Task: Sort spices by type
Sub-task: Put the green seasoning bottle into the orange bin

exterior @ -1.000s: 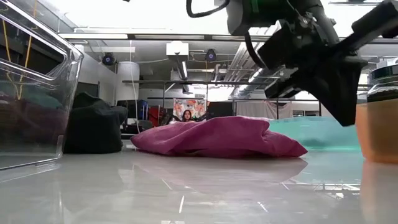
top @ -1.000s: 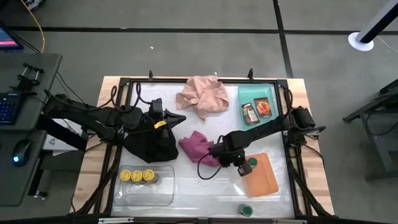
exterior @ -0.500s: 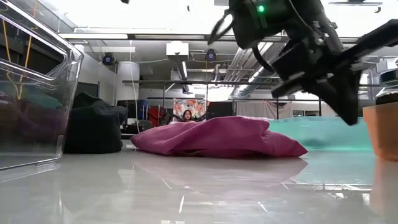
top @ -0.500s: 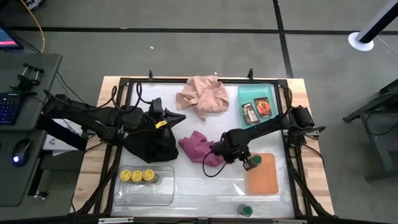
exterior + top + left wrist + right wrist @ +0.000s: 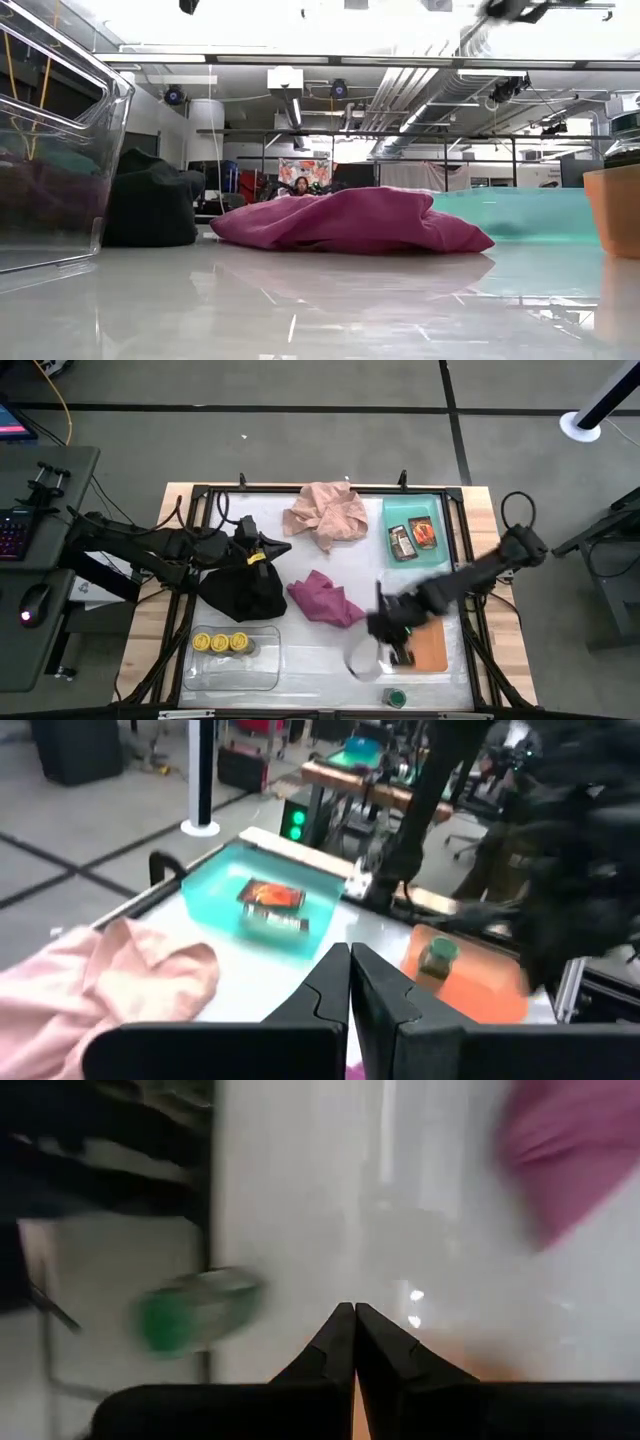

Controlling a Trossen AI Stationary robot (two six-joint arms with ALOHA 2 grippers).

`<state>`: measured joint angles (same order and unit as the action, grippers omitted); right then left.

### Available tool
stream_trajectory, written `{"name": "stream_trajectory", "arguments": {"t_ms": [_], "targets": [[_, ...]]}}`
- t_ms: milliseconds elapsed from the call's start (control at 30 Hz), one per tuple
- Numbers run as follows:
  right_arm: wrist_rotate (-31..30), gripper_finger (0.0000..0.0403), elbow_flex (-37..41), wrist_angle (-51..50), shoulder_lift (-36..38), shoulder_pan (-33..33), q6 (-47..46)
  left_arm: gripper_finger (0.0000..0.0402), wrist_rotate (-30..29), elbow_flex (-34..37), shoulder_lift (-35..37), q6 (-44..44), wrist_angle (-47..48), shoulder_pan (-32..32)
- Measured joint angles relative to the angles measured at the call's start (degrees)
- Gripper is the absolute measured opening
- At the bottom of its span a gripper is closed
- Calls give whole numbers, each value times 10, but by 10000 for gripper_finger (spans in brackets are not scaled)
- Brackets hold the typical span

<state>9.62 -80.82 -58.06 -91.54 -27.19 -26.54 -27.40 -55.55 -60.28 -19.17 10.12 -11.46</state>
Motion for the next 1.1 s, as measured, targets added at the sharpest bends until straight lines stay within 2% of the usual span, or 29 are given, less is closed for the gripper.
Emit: {"name": "stream_trajectory", "arguments": {"t_ms": [133,233,367,600,733,833,1100], "targets": [[-13,0,0,58,8,-124,-192,0,0,0,-2,-16,16,0],[-40,5,1,110,4,-187,-289,0,0,0,-2,-13,10,3],[-51,59,1,124,-12,-215,-361,0,5,0,-3,-13,6,11],[-71,240,1,126,-31,-208,-390,0,30,0,-3,-18,6,20],[-73,320,1,130,-30,-209,-382,0,36,0,-3,-18,6,20],[-71,345,1,132,-36,-212,-390,0,43,0,-3,-18,7,20],[-41,350,1,155,-94,-210,-416,0,44,0,-3,-19,13,20]]}}
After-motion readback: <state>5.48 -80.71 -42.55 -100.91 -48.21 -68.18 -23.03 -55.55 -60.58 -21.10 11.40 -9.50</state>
